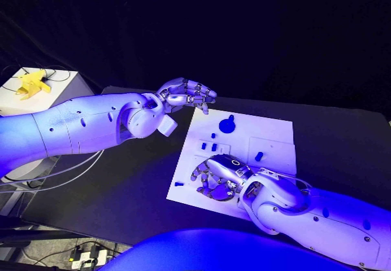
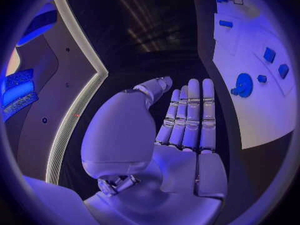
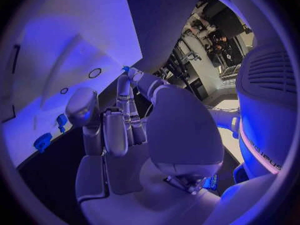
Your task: Assemble the parts on the task board
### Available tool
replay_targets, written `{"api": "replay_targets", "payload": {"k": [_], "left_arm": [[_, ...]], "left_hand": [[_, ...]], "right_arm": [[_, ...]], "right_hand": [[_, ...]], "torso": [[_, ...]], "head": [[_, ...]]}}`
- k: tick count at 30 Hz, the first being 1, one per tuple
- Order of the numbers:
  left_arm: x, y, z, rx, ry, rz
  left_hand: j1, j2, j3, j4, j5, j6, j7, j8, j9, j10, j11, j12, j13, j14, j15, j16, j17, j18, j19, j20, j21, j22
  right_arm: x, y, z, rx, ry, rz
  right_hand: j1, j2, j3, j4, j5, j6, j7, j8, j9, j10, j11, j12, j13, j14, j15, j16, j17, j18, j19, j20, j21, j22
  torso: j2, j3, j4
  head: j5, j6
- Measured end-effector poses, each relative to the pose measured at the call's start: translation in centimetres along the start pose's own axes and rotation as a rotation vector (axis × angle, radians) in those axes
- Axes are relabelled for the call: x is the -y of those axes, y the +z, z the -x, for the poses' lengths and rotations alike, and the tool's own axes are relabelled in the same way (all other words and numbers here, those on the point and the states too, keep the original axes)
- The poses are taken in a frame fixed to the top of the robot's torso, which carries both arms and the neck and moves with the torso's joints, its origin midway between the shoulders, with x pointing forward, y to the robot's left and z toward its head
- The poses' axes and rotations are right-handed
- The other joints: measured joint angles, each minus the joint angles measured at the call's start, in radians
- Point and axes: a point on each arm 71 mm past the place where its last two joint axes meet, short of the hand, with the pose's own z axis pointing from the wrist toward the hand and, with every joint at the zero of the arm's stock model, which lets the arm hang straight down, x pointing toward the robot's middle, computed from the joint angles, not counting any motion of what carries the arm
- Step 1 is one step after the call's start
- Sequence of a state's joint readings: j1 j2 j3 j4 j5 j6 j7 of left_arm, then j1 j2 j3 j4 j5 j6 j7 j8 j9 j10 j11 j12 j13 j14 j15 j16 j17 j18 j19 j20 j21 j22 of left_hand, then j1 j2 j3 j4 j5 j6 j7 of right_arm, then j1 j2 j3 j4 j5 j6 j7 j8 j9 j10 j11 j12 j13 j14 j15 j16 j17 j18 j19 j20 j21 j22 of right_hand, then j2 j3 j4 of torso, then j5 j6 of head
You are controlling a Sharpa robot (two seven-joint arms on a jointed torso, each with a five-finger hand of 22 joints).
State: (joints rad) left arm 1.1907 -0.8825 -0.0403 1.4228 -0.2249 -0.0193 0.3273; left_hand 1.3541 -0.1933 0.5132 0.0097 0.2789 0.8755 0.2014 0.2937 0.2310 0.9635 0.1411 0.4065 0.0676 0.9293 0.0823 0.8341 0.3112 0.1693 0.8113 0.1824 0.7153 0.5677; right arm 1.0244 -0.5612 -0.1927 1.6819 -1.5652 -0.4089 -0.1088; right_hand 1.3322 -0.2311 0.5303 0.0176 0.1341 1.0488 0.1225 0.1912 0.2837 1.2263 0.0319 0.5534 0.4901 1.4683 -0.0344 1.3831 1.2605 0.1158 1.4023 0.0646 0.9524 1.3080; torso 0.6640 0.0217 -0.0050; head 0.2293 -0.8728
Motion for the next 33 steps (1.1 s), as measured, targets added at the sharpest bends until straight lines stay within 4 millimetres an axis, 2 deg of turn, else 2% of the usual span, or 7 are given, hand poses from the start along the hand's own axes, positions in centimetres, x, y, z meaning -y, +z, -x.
{"api": "replay_targets", "payload": {"k": [5, 10, 15, 19, 22, 24, 33], "left_arm": [[0.0, 0.1, -0.1, -0.002, -0.001, 0.0], [0.0, 0.2, -0.1, -0.002, 0.0, 0.0], [0.0, 0.2, -0.2, -0.003, -0.001, 0.001], [-0.1, 0.3, -0.2, -0.005, -0.001, 0.001], [-0.1, 0.4, -0.3, -0.006, -0.001, 0.001], [-0.1, 0.4, -0.3, -0.006, -0.001, 0.001], [-0.1, 0.5, -0.2, -0.002, 0.0, 0.003]], "left_hand": [[0.0, 0.0, 0.0, 0.0, 0.0, 0.0, 0.0, 0.0, 0.0, 0.0, 0.0, 0.0, 0.0, 0.0, 0.0, 0.0, 0.0, 0.0, 0.0, 0.0, 0.0, 0.0], [0.0, 0.0, 0.0, 0.0, 0.0, 0.0, 0.0, 0.0, 0.0, 0.0, 0.0, 0.0, 0.0, 0.0, 0.0, 0.0, 0.0, 0.0, 0.0, 0.0, 0.0, 0.0], [0.0, 0.0, 0.0, 0.0, 0.0, 0.0, 0.0, 0.0, 0.0, 0.0, 0.0, 0.0, 0.0, 0.0, 0.0, 0.0, 0.0, 0.0, 0.0, 0.0, 0.0, 0.0], [0.0, 0.0, 0.0, 0.0, 0.0, 0.0, 0.0, 0.0, 0.0, 0.0, 0.0, 0.0, 0.0, 0.0, 0.0, 0.0, 0.0, 0.0, 0.0, 0.0, 0.0, 0.0], [0.0, 0.0, -0.003, -0.003, 0.0, 0.0, 0.0, 0.0, -0.001, 0.0, 0.0, 0.0, 0.0, 0.0, 0.0, 0.0, 0.0, 0.0, 0.0, 0.0, 0.0, 0.0], [0.0, 0.0, -0.003, -0.003, 0.0, 0.0, 0.0, 0.0, -0.001, 0.0, 0.0, 0.0, 0.0, 0.0, 0.0, 0.0, 0.0, 0.0, 0.0, 0.0, 0.0, 0.0], [0.0, 0.0, -0.003, -0.003, 0.0, 0.0, 0.0, 0.0, -0.001, 0.0, 0.0, 0.0, 0.0, 0.0, 0.0, 0.0, 0.0, 0.0, 0.0, 0.0, 0.0, 0.0]], "right_arm": [[-0.3, 0.6, -0.2, 0.0, -0.01, -0.013], [-0.7, 1.3, -0.3, 0.003, -0.021, -0.033], [-1.0, 2.1, -0.5, 0.004, -0.036, -0.054], [-1.5, 2.9, -0.7, 0.003, -0.048, -0.061], [-2.0, 3.4, -0.8, 0.003, -0.055, -0.06], [-2.2, 3.6, -0.9, 0.005, -0.059, -0.058], [-3.2, 4.8, -1.2, 0.005, -0.07, -0.035]], "right_hand": [[-0.017, -0.017, -0.034, 0.034, 0.022, 0.0, 0.0, -0.004, 0.007, -0.02, 0.0, 0.218, 0.267, 0.0, 0.0, 0.037, 0.04, 0.0, 0.011, 0.0, 0.011, 0.0], [-0.034, -0.018, -0.071, 0.071, 0.064, 0.003, -0.003, -0.004, 0.015, 0.056, 0.004, 0.523, 0.57, 0.0, 0.0, 0.08, 0.048, -0.016, 0.027, 0.002, 0.047, 0.0], [-0.034, -0.018, -0.085, 0.085, 0.111, 0.006, -0.005, 0.002, 0.02, 0.087, 0.003, 0.628, 0.677, 0.0, 0.0, 0.098, 0.048, -0.016, 0.03, 0.005, 0.064, 0.0], [-0.033, -0.018, -0.085, 0.085, 0.125, -0.006, -0.001, 0.002, 0.022, -0.001, 0.005, 0.508, 0.565, 0.0, 0.0, 0.098, 0.048, -0.016, 0.03, 0.005, 0.029, 0.0], [-0.02, -0.031, -0.044, 0.096, 0.137, -0.033, 0.008, 0.004, 0.027, -0.156, 0.031, 0.177, 0.278, -0.002, 0.003, 0.058, 0.045, -0.016, -0.003, 0.012, -0.069, 0.0], [-0.017, -0.045, -0.016, 0.098, 0.137, -0.045, 0.019, 0.021, 0.037, -0.217, 0.047, -0.009, 0.114, -0.003, 0.026, 0.029, 0.009, -0.016, -0.03, 0.026, -0.147, 0.0], [-0.013, -0.051, -0.021, 0.073, 0.119, -0.066, 0.034, 0.039, 0.048, -0.237, 0.059, -0.165, -0.082, -0.002, 0.038, 0.01, -0.038, 0.0, -0.05, 0.044, -0.226, 0.0]], "torso": [[0.0, 0.0, -0.0001], [-0.001, -0.0003, -0.0002], [-0.001, -0.0003, -0.0002], [-0.001, -0.0008, -0.0002], [-0.001, -0.0008, -0.0001], [-0.001, -0.0008, -0.0001], [-0.001, -0.0008, 0.0001]], "head": [[0.0, 0.0], [-0.001, 0.0], [0.0, 0.0], [0.002, 0.0], [0.005, 0.0], [0.006, 0.0], [0.013, 0.0]]}}
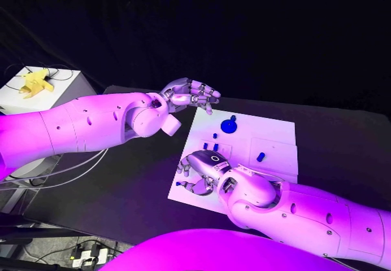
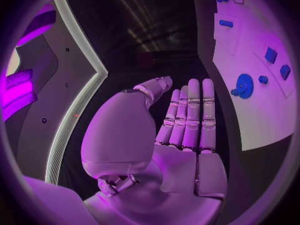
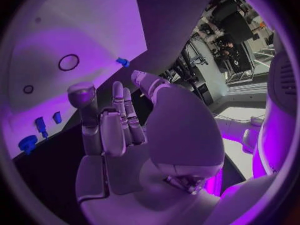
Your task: Assemble the parts on the task board
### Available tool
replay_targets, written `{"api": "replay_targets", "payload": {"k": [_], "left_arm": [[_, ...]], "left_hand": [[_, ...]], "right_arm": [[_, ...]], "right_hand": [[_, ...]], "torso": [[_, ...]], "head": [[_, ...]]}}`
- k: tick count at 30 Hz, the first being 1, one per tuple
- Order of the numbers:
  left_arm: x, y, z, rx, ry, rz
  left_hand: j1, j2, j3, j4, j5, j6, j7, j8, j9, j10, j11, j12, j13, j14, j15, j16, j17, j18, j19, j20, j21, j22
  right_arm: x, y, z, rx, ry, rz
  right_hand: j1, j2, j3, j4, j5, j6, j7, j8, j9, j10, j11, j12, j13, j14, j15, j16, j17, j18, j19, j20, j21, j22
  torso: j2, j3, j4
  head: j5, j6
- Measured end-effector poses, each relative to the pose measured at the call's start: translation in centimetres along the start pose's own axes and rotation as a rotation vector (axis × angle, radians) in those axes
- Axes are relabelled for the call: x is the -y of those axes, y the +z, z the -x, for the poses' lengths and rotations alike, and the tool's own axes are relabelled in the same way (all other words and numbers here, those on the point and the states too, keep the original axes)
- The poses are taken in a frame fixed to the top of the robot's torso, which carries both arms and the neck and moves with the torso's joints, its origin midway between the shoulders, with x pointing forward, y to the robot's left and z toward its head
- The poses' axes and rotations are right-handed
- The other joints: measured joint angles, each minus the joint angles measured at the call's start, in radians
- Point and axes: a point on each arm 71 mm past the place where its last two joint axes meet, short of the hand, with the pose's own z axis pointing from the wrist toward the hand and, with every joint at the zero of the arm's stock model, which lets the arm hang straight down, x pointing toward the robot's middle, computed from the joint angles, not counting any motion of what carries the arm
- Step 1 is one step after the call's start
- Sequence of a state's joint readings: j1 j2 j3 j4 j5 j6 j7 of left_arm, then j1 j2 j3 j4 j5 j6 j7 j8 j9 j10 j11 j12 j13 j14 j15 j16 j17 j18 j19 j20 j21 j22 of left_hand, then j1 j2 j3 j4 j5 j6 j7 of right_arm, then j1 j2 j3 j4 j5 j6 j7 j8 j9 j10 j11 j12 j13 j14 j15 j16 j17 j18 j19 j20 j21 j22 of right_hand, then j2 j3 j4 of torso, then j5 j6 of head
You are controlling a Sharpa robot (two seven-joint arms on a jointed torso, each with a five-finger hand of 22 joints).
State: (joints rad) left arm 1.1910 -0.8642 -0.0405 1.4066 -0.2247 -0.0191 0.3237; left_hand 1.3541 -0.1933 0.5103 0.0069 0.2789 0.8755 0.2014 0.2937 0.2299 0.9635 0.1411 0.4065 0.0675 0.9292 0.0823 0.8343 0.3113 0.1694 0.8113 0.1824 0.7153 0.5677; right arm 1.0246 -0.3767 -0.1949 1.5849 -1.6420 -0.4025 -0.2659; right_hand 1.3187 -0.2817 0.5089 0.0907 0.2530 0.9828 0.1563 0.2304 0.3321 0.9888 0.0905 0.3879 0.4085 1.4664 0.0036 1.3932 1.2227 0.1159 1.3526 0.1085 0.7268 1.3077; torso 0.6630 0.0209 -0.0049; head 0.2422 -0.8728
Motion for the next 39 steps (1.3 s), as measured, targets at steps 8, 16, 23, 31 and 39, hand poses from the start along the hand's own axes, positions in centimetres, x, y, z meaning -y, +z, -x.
{"api": "replay_targets", "payload": {"k": [8, 16, 23, 31, 39], "left_arm": [[0.0, 0.1, -0.1, -0.002, -0.001, 0.001], [0.0, 0.1, -0.1, -0.002, -0.001, 0.003], [0.0, 0.1, -0.1, -0.002, -0.001, 0.005], [-0.1, 0.1, -0.1, -0.003, -0.001, 0.009], [-0.1, 0.1, -0.1, -0.004, -0.001, 0.011]], "left_hand": [[0.0, 0.0, 0.0, 0.0, 0.0, 0.0, 0.0, 0.0, 0.0, 0.0, 0.0, 0.0, 0.0, 0.0, 0.0, 0.0, 0.0, 0.0, 0.0, 0.0, 0.0, 0.0], [0.0, 0.0, 0.0, 0.0, 0.0, 0.0, 0.0, 0.0, 0.0, 0.0, 0.0, 0.0, 0.0, 0.0, 0.0, -0.004, 0.0, 0.0, 0.0, 0.0, 0.0, 0.0], [0.0, 0.0, 0.0, 0.0, 0.0, 0.0, 0.0, 0.0, 0.0, 0.0, 0.0, 0.0, 0.0, 0.0, 0.0, -0.004, 0.0, 0.0, 0.0, 0.0, 0.0, 0.0], [0.0, 0.0, 0.0, 0.0, 0.0, 0.0, 0.0, 0.0, 0.0, 0.0, 0.0, 0.0, 0.0, 0.0, 0.0, -0.004, 0.0, 0.0, 0.0, 0.0, 0.0, 0.0], [0.0, 0.0, 0.0, 0.0, 0.0, 0.0, 0.0, 0.0, 0.0, 0.0, 0.0, 0.0, 0.0, 0.0, 0.0, -0.004, 0.0, 0.0, 0.0, 0.0, 0.0, 0.0]], "right_arm": [[-0.6, 0.7, -0.9, -0.035, -0.023, 0.015], [-0.9, 1.1, -1.7, -0.075, -0.06, 0.019], [-1.1, 1.3, -2.1, -0.078, -0.108, 0.0], [-1.1, 1.3, -2.2, -0.064, -0.146, -0.023], [-1.0, 1.5, -2.2, -0.056, -0.165, -0.037]], "right_hand": [[0.0, 0.0, -0.017, -0.011, -0.021, -0.005, 0.001, 0.009, 0.002, -0.029, 0.01, -0.023, -0.044, -0.016, 0.016, -0.016, -0.047, 0.011, -0.03, 0.01, -0.073, 0.0], [0.004, 0.004, -0.02, -0.014, -0.058, -0.002, 0.004, 0.02, 0.002, -0.029, 0.01, -0.023, -0.07, -0.029, 0.017, -0.027, -0.072, 0.016, -0.044, 0.01, -0.111, 0.0], [0.002, 0.006, -0.042, -0.008, -0.128, 0.008, 0.001, 0.029, 0.002, -0.015, 0.006, -0.007, -0.088, -0.043, 0.018, -0.034, -0.098, 0.015, -0.055, 0.013, -0.137, 0.0], [0.013, 0.024, -0.043, -0.007, -0.154, 0.013, -0.005, 0.04, 0.004, -0.008, -0.001, 0.005, -0.095, -0.047, 0.014, -0.034, -0.098, 0.015, -0.052, 0.011, -0.114, 0.0], [0.021, 0.032, -0.037, -0.012, -0.154, 0.017, -0.009, 0.044, 0.004, -0.001, -0.001, 0.012, -0.099, -0.046, 0.014, -0.03, -0.092, 0.015, -0.047, 0.006, -0.089, 0.0]], "torso": [[0.001, 0.0005, 0.0007], [0.001, 0.0013, -0.0002], [0.001, 0.002, -0.0003], [0.002, 0.0021, -0.0007], [0.002, 0.0021, -0.0012]], "head": [[0.003, 0.0], [0.008, 0.0], [0.009, 0.0], [0.009, 0.0], [0.01, 0.0]]}}
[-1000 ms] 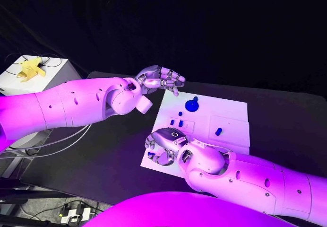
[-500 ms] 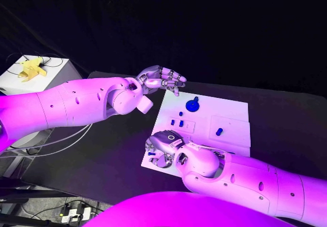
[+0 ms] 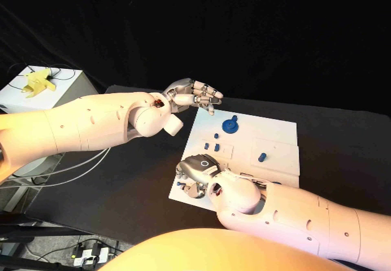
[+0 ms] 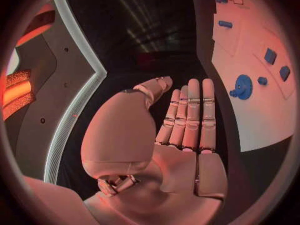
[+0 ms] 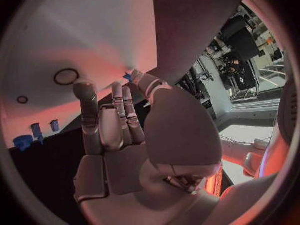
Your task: Assemble the parts on the task board
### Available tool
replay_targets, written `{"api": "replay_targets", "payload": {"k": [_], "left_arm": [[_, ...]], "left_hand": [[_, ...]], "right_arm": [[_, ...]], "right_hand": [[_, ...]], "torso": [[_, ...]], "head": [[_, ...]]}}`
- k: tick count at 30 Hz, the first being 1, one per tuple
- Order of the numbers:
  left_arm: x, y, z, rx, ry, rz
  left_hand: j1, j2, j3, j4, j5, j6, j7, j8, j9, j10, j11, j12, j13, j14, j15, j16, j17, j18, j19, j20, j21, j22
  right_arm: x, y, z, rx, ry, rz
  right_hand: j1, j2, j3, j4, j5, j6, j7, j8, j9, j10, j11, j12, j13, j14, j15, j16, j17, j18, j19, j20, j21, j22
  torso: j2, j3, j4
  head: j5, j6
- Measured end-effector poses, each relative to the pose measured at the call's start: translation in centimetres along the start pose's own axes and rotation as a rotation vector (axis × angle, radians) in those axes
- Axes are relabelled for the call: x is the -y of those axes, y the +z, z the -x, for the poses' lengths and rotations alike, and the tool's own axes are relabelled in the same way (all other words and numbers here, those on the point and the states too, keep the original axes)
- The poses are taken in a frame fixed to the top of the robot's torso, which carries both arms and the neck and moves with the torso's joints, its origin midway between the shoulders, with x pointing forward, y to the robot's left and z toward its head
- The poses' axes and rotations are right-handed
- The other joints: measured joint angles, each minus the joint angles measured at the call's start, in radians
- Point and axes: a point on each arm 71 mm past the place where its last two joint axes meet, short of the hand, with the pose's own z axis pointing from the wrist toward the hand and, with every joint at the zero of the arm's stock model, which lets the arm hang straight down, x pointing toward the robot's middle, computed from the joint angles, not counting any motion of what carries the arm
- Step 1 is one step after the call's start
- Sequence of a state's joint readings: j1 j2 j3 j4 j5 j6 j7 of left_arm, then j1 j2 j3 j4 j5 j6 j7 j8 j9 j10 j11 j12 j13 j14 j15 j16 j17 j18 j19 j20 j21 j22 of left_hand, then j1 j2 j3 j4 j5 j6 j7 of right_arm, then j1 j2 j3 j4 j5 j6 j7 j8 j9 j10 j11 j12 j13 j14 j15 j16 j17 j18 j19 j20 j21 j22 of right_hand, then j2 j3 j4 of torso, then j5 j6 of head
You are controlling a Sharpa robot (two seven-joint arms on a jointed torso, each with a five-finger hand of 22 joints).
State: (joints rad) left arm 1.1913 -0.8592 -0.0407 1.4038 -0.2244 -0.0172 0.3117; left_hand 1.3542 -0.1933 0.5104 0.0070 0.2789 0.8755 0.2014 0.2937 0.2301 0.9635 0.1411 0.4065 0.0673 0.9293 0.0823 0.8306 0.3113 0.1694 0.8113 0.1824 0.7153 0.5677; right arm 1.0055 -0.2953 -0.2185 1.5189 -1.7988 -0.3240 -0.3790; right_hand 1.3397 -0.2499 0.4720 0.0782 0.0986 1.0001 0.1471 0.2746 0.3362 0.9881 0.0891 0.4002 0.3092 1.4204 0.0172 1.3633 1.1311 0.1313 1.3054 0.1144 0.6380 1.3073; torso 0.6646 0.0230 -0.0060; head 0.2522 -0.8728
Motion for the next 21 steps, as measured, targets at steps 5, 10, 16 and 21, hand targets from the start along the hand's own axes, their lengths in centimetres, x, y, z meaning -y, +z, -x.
{"api": "replay_targets", "payload": {"k": [5, 10, 16, 21], "left_arm": [[-0.01, 0.02, -0.03, -0.001, 0.0, 0.001], [-0.01, 0.04, -0.06, -0.002, 0.0, 0.002], [-0.01, 0.06, -0.1, -0.003, -0.001, 0.003], [-0.02, 0.09, -0.13, -0.003, -0.001, 0.003]], "left_hand": [[0.0, 0.0, 0.0, 0.0, 0.0, 0.0, 0.0, 0.0, 0.0, 0.0, 0.0, 0.0, 0.0, 0.0, 0.0, 0.0, 0.0, 0.0, 0.0, 0.0, 0.0, 0.0], [0.0, 0.0, 0.0, 0.0, 0.0, 0.0, 0.0, 0.0, -0.001, 0.0, 0.0, -0.004, 0.0, 0.0, 0.0, 0.0, 0.0, 0.0, 0.0, 0.0, 0.0, 0.0], [0.0, 0.0, 0.0, 0.0, 0.0, 0.0, 0.0, 0.0, -0.001, 0.0, 0.0, -0.004, 0.001, 0.0, 0.0, 0.0, 0.0, 0.0, 0.0, 0.0, 0.0, 0.0], [0.0, 0.0, 0.0, 0.0, 0.0, 0.0, 0.0, 0.0, -0.001, 0.0, 0.0, -0.004, 0.001, 0.0, 0.0, 0.0, 0.0, 0.0, 0.0, 0.0, 0.0, 0.0]], "right_arm": [[-0.12, 0.18, -0.16, -0.002, -0.002, -0.001], [-0.36, 0.33, -0.35, -0.004, 0.001, 0.002], [-0.58, 0.41, -0.47, -0.006, 0.004, 0.009], [-0.75, 0.42, -0.56, -0.009, 0.006, 0.015]], "right_hand": [[0.004, 0.004, 0.001, -0.001, -0.01, 0.008, -0.001, 0.006, 0.001, 0.007, -0.004, 0.005, -0.003, 0.003, -0.003, 0.006, 0.002, 0.0, 0.008, 0.0, 0.003, 0.0], [0.009, 0.009, 0.001, -0.001, -0.019, 0.01, -0.003, 0.007, 0.001, 0.01, -0.007, 0.006, -0.004, 0.006, -0.006, 0.006, 0.001, 0.0, 0.01, -0.002, 0.006, 0.001], [0.009, 0.009, 0.001, -0.001, -0.027, 0.011, -0.004, 0.012, 0.001, 0.01, -0.007, 0.009, -0.008, 0.007, -0.007, 0.006, 0.0, 0.0, 0.011, -0.003, 0.006, 0.001], [0.009, 0.009, 0.001, -0.001, -0.027, 0.011, -0.004, 0.011, 0.001, 0.01, -0.007, 0.009, -0.008, 0.007, -0.007, 0.006, -0.002, 0.0, 0.011, -0.003, 0.006, 0.001]], "torso": [[0.0, 0.0, 0.0001], [0.0, 0.0, 0.0009], [0.0, -0.0003, 0.0009], [0.0, -0.0005, 0.0002]], "head": [[0.0, 0.0], [0.0, 0.0], [0.002, 0.0], [0.003, 0.0]]}}
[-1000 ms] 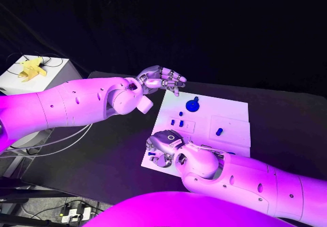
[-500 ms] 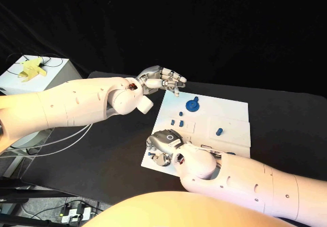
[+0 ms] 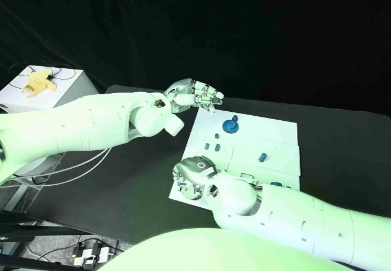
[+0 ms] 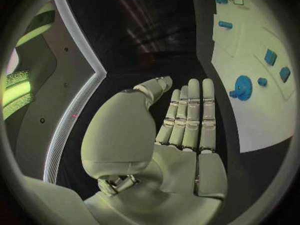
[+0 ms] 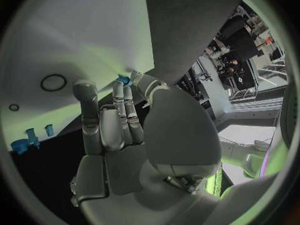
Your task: Assemble the parts on the task board
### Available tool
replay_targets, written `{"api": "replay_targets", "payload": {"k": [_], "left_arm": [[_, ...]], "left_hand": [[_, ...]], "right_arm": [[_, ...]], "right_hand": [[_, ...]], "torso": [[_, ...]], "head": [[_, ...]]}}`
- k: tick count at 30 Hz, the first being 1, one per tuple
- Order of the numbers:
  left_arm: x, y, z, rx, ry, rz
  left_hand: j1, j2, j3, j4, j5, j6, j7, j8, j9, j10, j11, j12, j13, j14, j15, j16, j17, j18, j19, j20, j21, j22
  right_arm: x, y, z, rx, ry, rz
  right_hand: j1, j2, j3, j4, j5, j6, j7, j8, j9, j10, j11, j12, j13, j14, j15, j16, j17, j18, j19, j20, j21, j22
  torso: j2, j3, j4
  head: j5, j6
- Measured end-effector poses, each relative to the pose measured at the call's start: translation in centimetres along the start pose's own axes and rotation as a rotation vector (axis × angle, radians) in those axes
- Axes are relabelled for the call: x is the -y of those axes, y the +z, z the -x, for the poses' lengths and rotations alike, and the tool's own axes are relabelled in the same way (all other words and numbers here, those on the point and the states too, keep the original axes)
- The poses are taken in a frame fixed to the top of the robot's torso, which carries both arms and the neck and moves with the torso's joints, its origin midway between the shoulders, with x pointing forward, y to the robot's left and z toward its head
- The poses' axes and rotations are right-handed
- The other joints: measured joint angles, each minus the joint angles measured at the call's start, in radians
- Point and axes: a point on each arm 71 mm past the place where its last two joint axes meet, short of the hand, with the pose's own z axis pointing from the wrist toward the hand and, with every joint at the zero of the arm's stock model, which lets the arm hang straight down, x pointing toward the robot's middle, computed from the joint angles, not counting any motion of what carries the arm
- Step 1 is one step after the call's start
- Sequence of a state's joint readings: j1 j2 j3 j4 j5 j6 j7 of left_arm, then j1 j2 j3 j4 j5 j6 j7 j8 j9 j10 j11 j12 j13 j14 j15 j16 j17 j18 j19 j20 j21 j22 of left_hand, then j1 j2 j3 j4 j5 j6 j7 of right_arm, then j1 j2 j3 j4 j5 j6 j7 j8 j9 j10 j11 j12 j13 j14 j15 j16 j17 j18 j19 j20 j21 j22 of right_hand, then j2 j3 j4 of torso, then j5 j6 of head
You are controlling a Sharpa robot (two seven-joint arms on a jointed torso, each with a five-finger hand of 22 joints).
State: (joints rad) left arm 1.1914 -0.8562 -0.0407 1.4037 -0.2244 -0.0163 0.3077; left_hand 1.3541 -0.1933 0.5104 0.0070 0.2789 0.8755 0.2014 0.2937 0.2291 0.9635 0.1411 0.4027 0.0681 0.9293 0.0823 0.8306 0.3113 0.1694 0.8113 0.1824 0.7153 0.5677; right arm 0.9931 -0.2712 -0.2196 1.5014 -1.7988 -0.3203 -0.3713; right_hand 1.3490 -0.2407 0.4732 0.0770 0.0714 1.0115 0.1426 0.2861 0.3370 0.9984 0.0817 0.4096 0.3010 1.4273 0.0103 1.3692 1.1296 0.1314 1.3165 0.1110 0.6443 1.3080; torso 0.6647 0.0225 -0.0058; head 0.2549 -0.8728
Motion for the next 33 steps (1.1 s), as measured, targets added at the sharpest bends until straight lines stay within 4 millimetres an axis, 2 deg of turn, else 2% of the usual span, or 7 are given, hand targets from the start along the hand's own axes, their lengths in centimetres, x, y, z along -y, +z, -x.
{"api": "replay_targets", "payload": {"k": [5, 9, 13, 19, 24, 30, 33], "left_arm": [[0.0, 0.01, -0.01, 0.0, 0.0, 0.0], [-0.01, 0.01, -0.01, 0.0, 0.0, 0.001], [-0.01, 0.01, -0.01, 0.0, 0.0, 0.001], [-0.02, 0.0, -0.01, -0.001, 0.0, 0.002], [-0.03, 0.0, 0.0, -0.001, 0.0, 0.003], [-0.03, 0.0, -0.01, -0.001, 0.0, 0.005], [-0.04, 0.0, -0.01, -0.001, 0.0, 0.006]], "left_hand": [[0.0, 0.0, 0.0, 0.0, 0.0, 0.0, 0.0, 0.0, 0.0, 0.0, 0.0, 0.0, 0.0, 0.0, 0.0, 0.0, 0.0, 0.0, 0.0, 0.0, 0.0, 0.0], [0.0, 0.0, 0.0, 0.0, 0.0, 0.0, 0.0, 0.0, 0.0, 0.0, 0.0, 0.0, 0.0, 0.0, 0.0, 0.0, 0.0, 0.0, 0.0, 0.0, 0.0, 0.0], [0.0, 0.0, 0.0, 0.0, 0.0, 0.0, 0.0, 0.0, 0.0, 0.0, 0.0, 0.0, 0.0, 0.0, 0.0, 0.0, 0.0, 0.0, 0.0, 0.0, 0.0, 0.0], [0.0, 0.0, 0.0, 0.0, 0.0, 0.0, 0.0, 0.0, 0.0, 0.0, 0.0, 0.0, 0.0, 0.0, 0.0, 0.0, 0.0, 0.0, 0.0, 0.0, 0.0, 0.0], [0.0, 0.0, 0.0, 0.0, 0.0, 0.0, 0.0, 0.0, 0.0, 0.0, 0.0, 0.0, 0.0, 0.0, 0.0, 0.0, 0.0, 0.0, 0.0, 0.0, 0.0, 0.0], [0.008, 0.0, 0.0, 0.0, 0.0, 0.0, 0.0, 0.0, -0.001, 0.0, 0.0, 0.0, 0.0, 0.0, 0.0, -0.004, 0.0, 0.0, 0.0, 0.0, 0.0, 0.001], [0.008, 0.0, 0.0, 0.0, 0.0, 0.0, 0.0, 0.0, -0.001, 0.0, 0.0, 0.0, 0.0, 0.0, 0.0, -0.004, 0.0, 0.0, 0.0, 0.0, 0.0, 0.001]], "right_arm": [[-0.17, 0.08, -0.08, -0.006, -0.001, 0.005], [-0.3, 0.15, -0.12, -0.015, -0.004, 0.008], [-0.37, 0.22, -0.09, -0.026, -0.01, 0.009], [-0.42, 0.33, -0.06, -0.036, -0.017, 0.009], [-0.44, 0.37, -0.06, -0.042, -0.021, 0.009], [-0.51, 0.31, -0.04, -0.045, -0.026, 0.013], [-0.55, 0.2, -0.04, -0.043, -0.026, 0.016]], "right_hand": [[0.004, 0.012, 0.0, 0.0, -0.006, 0.005, -0.005, 0.0, 0.0, 0.007, 0.0, 0.0, -0.001, 0.0, 0.0, 0.0, -0.002, 0.0, 0.0, 0.0, 0.0, 0.0], [0.014, 0.028, 0.004, -0.004, -0.011, 0.017, -0.009, 0.008, 0.001, 0.016, -0.009, 0.007, -0.006, 0.0, 0.0, 0.0, -0.008, 0.0, 0.0, 0.0, 0.0, 0.0], [0.031, 0.057, 0.016, -0.009, -0.012, 0.025, -0.014, 0.016, 0.002, 0.025, -0.011, 0.008, -0.013, 0.0, -0.007, 0.0, -0.01, 0.0, 0.004, -0.004, 0.002, 0.0], [0.039, 0.079, 0.028, -0.021, -0.016, 0.028, -0.017, 0.018, 0.002, 0.029, -0.014, 0.008, -0.021, 0.0, -0.007, 0.0, -0.014, 0.0, 0.007, -0.007, 0.003, 0.0], [0.045, 0.087, 0.035, -0.029, -0.018, 0.028, -0.017, 0.02, 0.002, 0.029, -0.014, 0.01, -0.028, -0.002, -0.009, 0.0, -0.02, 0.0, 0.007, -0.007, 0.003, 0.0], [0.049, 0.091, 0.055, -0.063, -0.021, 0.023, -0.012, 0.02, 0.001, 0.028, -0.014, 0.005, -0.042, -0.004, -0.011, 0.0, -0.026, 0.0, 0.001, -0.013, -0.019, 0.0], [0.054, 0.091, 0.079, -0.087, -0.016, 0.032, -0.003, 0.02, 0.0, 0.036, -0.007, -0.008, -0.064, -0.004, -0.011, 0.0, -0.022, 0.0, 0.002, -0.013, 0.013, 0.0]], "torso": [[0.0, -0.0001, 0.0001], [0.0, 0.0, 0.0007], [0.0, 0.0, 0.0008], [0.0, 0.0006, 0.0003], [-0.001, 0.0011, -0.0005], [-0.001, 0.0013, 0.0], [-0.001, 0.0014, 0.0002]], "head": [[0.001, 0.0], [0.001, 0.0], [0.003, 0.0], [0.005, 0.0], [0.006, 0.0], [0.006, 0.0], [0.006, 0.0]]}}
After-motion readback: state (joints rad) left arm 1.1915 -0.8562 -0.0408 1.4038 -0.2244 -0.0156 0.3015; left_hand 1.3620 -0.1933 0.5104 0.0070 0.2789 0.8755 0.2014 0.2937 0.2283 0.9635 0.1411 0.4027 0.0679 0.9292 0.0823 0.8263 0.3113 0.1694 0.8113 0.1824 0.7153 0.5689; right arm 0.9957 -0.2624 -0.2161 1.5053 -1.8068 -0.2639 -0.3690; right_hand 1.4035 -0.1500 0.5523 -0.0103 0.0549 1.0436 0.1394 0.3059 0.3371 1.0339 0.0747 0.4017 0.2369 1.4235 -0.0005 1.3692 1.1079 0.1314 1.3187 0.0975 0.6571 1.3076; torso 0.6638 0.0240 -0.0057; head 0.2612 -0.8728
